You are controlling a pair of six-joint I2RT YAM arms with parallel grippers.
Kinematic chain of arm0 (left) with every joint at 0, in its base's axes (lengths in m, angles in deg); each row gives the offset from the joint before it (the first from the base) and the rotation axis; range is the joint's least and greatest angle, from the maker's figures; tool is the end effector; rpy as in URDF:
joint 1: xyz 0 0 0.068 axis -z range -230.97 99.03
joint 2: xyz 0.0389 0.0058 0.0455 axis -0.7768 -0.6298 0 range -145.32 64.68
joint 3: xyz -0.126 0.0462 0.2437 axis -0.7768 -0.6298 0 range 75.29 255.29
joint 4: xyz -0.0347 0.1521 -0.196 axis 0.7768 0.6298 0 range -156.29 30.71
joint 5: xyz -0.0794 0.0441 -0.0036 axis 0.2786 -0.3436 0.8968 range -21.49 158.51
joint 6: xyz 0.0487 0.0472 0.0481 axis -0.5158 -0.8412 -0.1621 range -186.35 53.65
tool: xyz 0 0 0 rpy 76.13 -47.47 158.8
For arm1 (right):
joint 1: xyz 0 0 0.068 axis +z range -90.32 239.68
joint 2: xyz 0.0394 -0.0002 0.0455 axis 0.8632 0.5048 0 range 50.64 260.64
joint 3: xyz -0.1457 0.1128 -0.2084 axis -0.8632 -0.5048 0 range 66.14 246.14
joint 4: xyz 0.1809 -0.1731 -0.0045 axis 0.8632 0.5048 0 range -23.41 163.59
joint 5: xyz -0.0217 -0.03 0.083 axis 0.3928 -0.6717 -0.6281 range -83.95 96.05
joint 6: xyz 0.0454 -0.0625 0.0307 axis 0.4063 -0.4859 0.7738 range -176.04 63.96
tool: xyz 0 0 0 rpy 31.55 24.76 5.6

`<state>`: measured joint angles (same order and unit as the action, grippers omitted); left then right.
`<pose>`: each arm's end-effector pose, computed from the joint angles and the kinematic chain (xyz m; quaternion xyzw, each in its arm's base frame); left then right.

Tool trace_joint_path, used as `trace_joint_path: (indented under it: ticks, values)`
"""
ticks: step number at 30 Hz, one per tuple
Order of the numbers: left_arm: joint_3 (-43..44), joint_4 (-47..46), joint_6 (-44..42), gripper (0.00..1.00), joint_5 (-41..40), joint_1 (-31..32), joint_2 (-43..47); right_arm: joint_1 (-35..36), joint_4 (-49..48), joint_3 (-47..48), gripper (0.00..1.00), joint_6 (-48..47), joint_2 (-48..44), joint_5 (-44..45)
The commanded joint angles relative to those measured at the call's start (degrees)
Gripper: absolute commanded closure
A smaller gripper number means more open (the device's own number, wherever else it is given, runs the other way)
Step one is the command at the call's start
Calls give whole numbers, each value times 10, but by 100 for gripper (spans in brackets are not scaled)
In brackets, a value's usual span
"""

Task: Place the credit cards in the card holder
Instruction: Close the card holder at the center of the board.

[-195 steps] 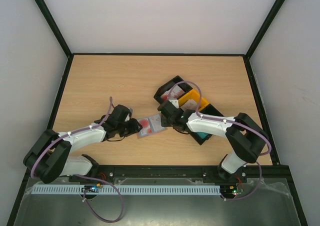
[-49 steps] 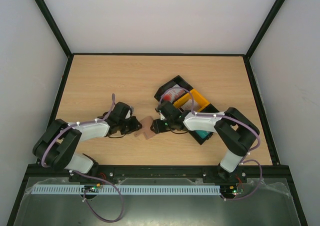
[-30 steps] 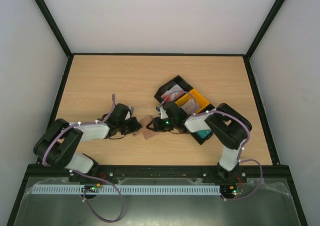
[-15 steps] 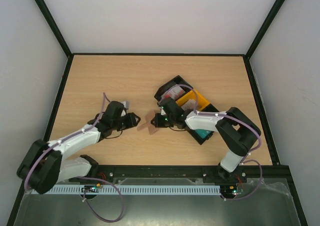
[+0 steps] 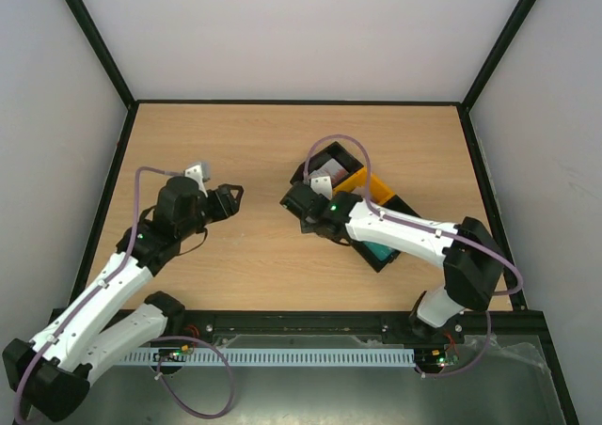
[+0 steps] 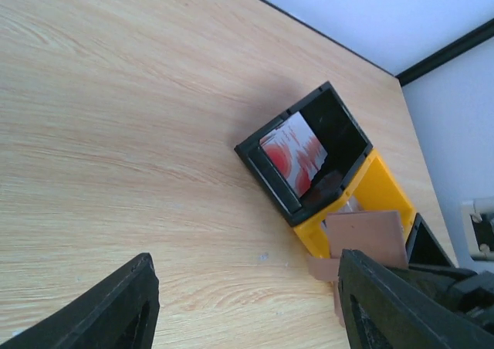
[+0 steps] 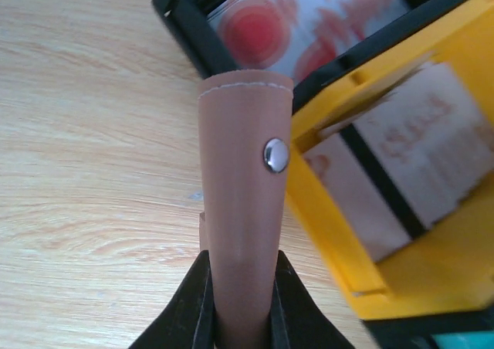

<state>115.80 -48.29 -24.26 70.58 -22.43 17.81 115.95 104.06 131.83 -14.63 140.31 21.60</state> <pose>0.1812 -0.1016 0.2837 -0.0893 0.8355 -0.3257 0.4335 0.1965 0.2592 0.2167 -0.0910 0.9565 0.0977 0.2595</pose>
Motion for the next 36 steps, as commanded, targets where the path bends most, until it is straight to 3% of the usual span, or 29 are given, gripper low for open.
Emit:
trace_joint_path:
  ticks: [1,9,14,18,23,26,32,36]
  values:
    - [28,69,-16,34,-15,-5,11,45,148,47,98,66,18,154]
    - [35,85,-7,32,-19,-9,18,132,240,124,98,144,192,236]
    - [42,91,-6,31,-23,-14,14,184,231,201,96,132,302,215]
    - [55,106,-13,30,-27,-19,10,212,182,240,88,103,346,161]
    - [72,124,-23,28,-20,-27,-1,211,75,201,60,71,306,63]
    - [75,130,-12,21,-13,-32,-9,205,12,175,50,62,267,13]
    - [58,125,-10,2,12,-55,-9,180,-120,85,43,54,153,-39]
    - [35,109,-20,0,46,-80,-4,148,-186,-4,42,61,52,-40]
